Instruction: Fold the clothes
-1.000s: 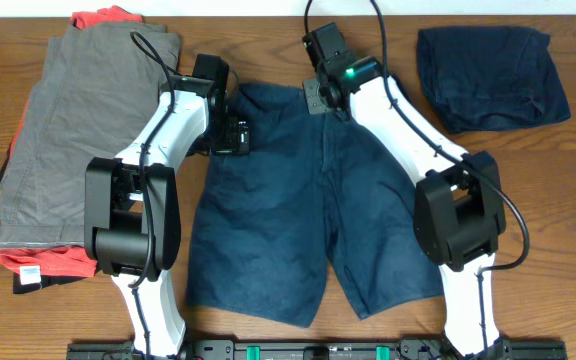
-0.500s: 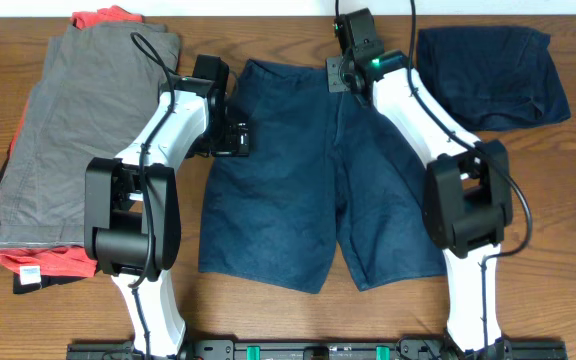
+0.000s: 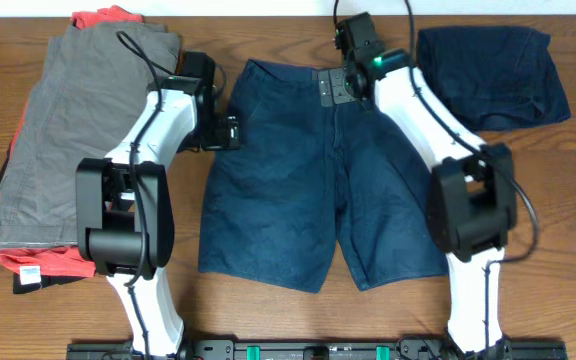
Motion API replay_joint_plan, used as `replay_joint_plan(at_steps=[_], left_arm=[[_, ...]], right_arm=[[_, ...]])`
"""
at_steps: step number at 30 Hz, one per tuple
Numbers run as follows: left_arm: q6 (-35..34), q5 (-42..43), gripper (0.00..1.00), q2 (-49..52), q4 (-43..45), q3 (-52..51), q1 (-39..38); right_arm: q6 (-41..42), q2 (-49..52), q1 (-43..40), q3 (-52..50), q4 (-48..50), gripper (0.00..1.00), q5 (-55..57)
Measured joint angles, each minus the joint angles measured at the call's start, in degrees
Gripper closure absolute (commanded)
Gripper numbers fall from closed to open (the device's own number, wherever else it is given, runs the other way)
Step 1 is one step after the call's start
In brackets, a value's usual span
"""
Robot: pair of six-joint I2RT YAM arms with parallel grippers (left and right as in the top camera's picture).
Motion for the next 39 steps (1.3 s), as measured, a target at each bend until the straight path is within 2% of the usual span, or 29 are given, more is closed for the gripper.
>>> replay_joint_plan(at_steps=[6, 12, 16, 22, 29, 31, 32, 34, 36, 39], left_arm=[[4.07, 0.07, 0.01, 0.0, 6.03, 0.0, 1.18], [12.55, 5.79, 0.01, 0.04, 8.17, 0.0, 1.16], [16.48, 9.42, 0.01, 0.26, 14.14, 0.0, 1.11], [18.95, 13.92, 0.02, 2.14, 22.14, 0.02, 1.11], [20.26, 16.28, 0.07, 7.96, 25.07, 0.74, 0.61], [20.35, 16.57, 0.2, 8.26, 25.22, 1.01, 0.33], [20.41, 16.5, 0.32, 8.33, 25.27, 1.01, 0.11], [20.11, 16.79, 0.67, 8.44, 24.98, 1.14, -0.28], [19.69, 16.92, 0.92, 8.61, 24.59, 1.14, -0.63], [17.38, 17.16, 0.94, 8.63, 22.84, 1.25, -0.83]], right_arm=[[0.48, -7.89, 0.0, 0.98, -8.74, 0.01, -1.09], [0.68, -8.41, 0.0, 1.33, -14.19, 0.01, -3.06], [0.7, -8.41, 0.02, 1.33, -15.08, 0.01, -4.07], [0.9, -8.41, 0.02, 1.33, -16.59, 0.01, -5.62], [1.09, -8.41, 0.02, 1.33, -18.01, 0.1, -6.56], [1.25, -8.41, 0.02, 1.33, -18.27, 0.12, -6.64], [1.27, -8.41, 0.02, 1.33, -18.36, 0.12, -6.67], [1.29, -8.41, 0.02, 1.33, -18.45, 0.12, -6.67], [1.29, -8.41, 0.02, 1.33, -18.45, 0.13, -6.71], [1.29, -8.41, 0.02, 1.33, -18.45, 0.15, -6.8]])
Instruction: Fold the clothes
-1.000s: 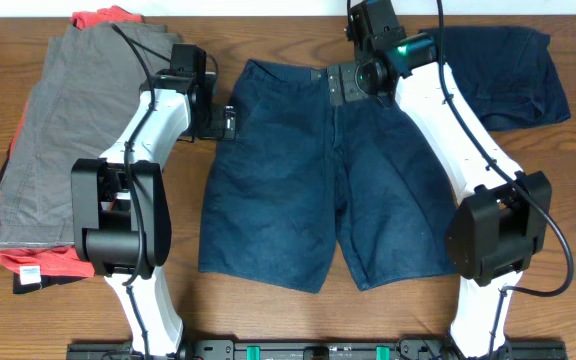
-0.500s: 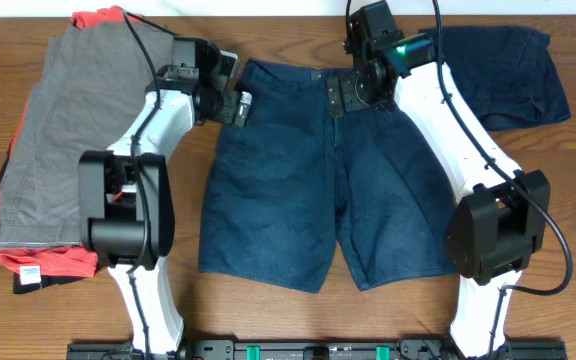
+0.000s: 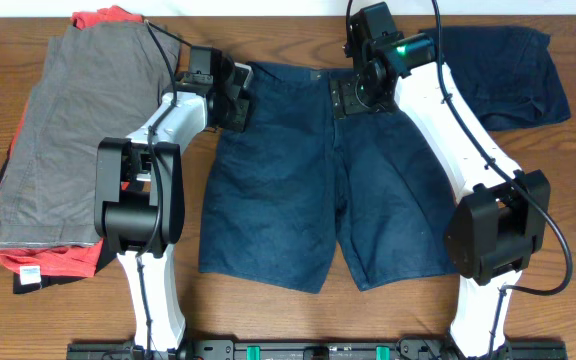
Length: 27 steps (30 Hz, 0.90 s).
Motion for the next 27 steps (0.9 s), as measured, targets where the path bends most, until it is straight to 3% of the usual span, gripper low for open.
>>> replay_joint_plan(at_steps=[4, 8, 15, 17, 20, 22, 27], left_arm=[[-6.21, 0.11, 0.94, -0.17, -4.0, 0.81, 0.59], [-15.04, -3.04, 0.94, -2.14, -13.4, 0.87, 3.21], [-26.84, -10.49, 0.94, -7.23, -31.23, 0.17, 14.53], [-28.09, -11.63, 0.83, -8.57, -35.63, 0.17, 17.27], [-28.65, -12.74, 0.48, -9.7, -42.34, 0.15, 19.45], [-27.67, -12.98, 0.34, -9.79, -45.35, 0.15, 19.52], [-25.7, -13.14, 0.26, -9.9, -48.39, 0.13, 18.53]], right_arm=[[0.09, 0.0, 0.0, 0.0, 0.0, 0.19, -0.02], [0.44, 0.0, 0.0, 0.0, 0.0, 0.21, 0.02], [1.31, 0.13, 0.0, 0.0, 0.02, 0.21, 0.2], [1.53, 0.33, 0.0, 0.0, 0.07, 0.21, 0.2], [1.7, 1.05, 0.0, 0.0, 0.17, 0.21, 0.15], [1.73, 1.68, 0.0, 0.0, 0.13, 0.2, 0.0], [1.73, 2.97, 0.0, 0.0, -1.31, 0.18, -0.26]])
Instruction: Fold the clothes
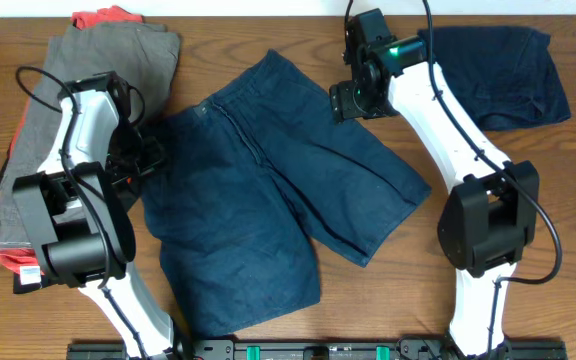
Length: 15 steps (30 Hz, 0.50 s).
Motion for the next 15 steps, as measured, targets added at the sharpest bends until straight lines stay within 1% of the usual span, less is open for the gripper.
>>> replay_joint_plan(at_steps=[1, 2, 3, 4, 5, 9, 11, 15], left_arm=[[0.37, -0.02, 0.22, -0.24, -0.39, 0.0, -0.24], [0.68, -0.02, 0.11, -0.61, -0.74, 0.0, -0.42], [0.52, -0.02, 0.04, -1.75, -1.75, 0.04, -0.72], [0.96, -0.02, 0.0, -2.34, -2.08, 0.04, -0.81], [0.92, -0.02, 0.02, -3.74, -2.86, 0.15, -0.94], [1.6, -0.04, 0.02, -12.24, -3.78, 2.01, -1.16], [1.73, -0.02, 0.02, -17.03, -3.19, 2.89, -1.16], [1.86, -0.04, 0.02, -25.53, -1.81, 3.91, -1.16]], right_arm=[[0.02, 0.09, 0.0, 0.0, -0.59, 0.16, -0.2], [0.07, 0.11, 0.0, 0.0, -1.66, 0.15, -0.48], [-0.02, 0.11, 0.0, 0.0, -3.72, 0.15, -1.01], [-0.02, 0.11, 0.0, -0.02, -4.72, 0.15, -1.14], [-0.02, 0.11, 0.0, -0.02, -5.84, 0.16, -1.46], [-0.02, 0.11, 0.13, -1.25, -10.93, 0.23, -3.32], [-0.04, 0.11, 0.48, -2.78, -12.13, 0.25, -3.87], [0.07, 0.13, 3.17, -7.98, -12.68, 0.24, -4.59]])
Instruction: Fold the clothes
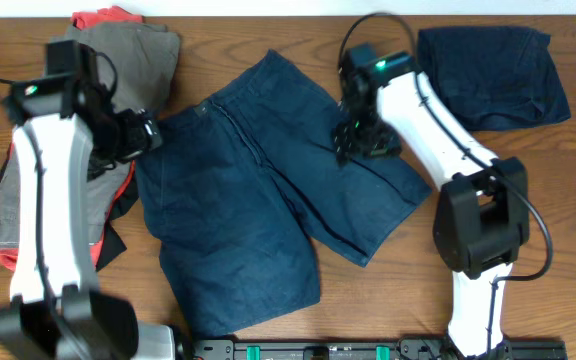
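Dark blue shorts (258,190) lie flat and skewed on the table, waistband toward the upper left and both legs toward the lower right. My left gripper (146,132) sits at the shorts' left waistband corner; its arm is blurred and its jaws are not resolved. My right gripper (356,140) hangs over the upper leg of the shorts, near its right edge. Whether its fingers touch or hold the cloth does not show.
A pile of grey, red and black clothes (153,50) lies along the left side, partly under my left arm. A folded navy garment (493,75) rests at the back right. The wooden table (558,250) ends at a black rail (368,350) in front.
My right gripper has moved from the shorts' upper right edge to a spot over the leg. The left arm has swung and looks raised, its gripper a little higher at the waistband corner. The shorts lie about the same.
The shorts first lay straight, waistband at the back, with both grippers near the waistband. Then both grippers were on the waistband, one near each end. Later the shorts lay turned and shifted left, left gripper at their left corner. They remain skewed now.
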Motion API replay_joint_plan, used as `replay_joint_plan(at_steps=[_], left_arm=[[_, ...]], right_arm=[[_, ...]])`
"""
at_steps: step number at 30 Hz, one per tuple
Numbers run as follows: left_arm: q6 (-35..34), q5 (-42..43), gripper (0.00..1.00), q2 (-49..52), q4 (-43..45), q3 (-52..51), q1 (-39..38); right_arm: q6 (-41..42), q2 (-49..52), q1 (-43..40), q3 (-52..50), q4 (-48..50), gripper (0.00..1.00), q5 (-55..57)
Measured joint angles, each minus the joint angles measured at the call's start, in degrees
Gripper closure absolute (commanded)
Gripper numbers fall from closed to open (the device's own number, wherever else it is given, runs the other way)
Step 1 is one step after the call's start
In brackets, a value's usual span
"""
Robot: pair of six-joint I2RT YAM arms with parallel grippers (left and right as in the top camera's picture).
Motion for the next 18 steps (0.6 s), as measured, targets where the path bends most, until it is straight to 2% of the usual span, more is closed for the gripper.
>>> replay_joint_plan(at_steps=[4, 8, 18], left_arm=[[0.0, 0.0, 0.02, -4.24, 1.55, 0.09, 0.0], [0.0, 0.0, 0.02, -4.24, 1.88, 0.09, 0.0], [0.17, 0.0, 0.02, -3.85, 2.34, 0.09, 0.0]], right_arm=[[0.0, 0.02, 3.23, -6.12, 3.02, 0.23, -0.59], [0.07, 0.02, 4.61, -11.85, 7.76, 0.23, -0.96], [0.33, -0.24, 0.33, -16.06, 15.89, 0.29, -1.44]])
